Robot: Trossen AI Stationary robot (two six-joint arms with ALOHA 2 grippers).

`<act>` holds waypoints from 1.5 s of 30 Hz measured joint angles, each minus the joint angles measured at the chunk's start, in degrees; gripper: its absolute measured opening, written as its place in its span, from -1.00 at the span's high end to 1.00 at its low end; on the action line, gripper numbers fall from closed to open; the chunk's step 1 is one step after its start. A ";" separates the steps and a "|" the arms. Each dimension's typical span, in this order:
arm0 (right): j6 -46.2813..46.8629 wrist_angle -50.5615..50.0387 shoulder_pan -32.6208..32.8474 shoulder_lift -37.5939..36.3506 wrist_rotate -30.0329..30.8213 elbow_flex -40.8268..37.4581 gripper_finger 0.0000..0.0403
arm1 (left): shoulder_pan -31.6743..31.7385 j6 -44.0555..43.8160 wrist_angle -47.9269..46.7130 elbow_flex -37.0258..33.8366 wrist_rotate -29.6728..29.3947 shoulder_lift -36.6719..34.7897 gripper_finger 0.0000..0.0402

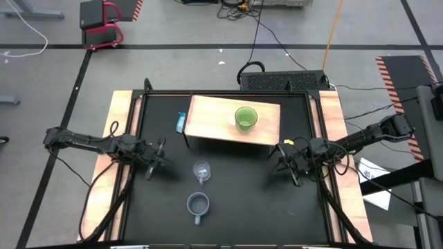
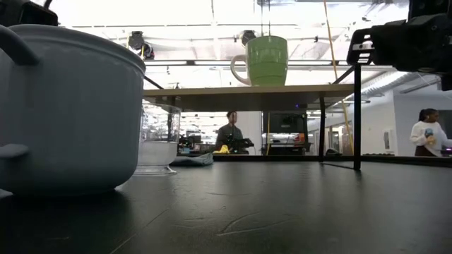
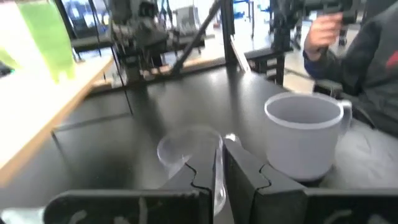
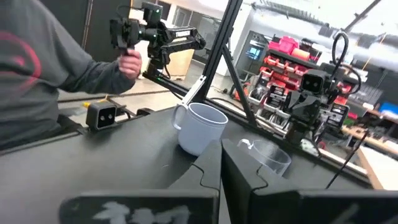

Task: Stack small to large cups/mugs on shelf
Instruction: Put the green cup on the shelf

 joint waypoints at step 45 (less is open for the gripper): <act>-1.41 -0.50 0.02 0.02 0.00 0.00 1.00 | 11.04 -2.43 6.27 26.67 -16.56 26.69 0.99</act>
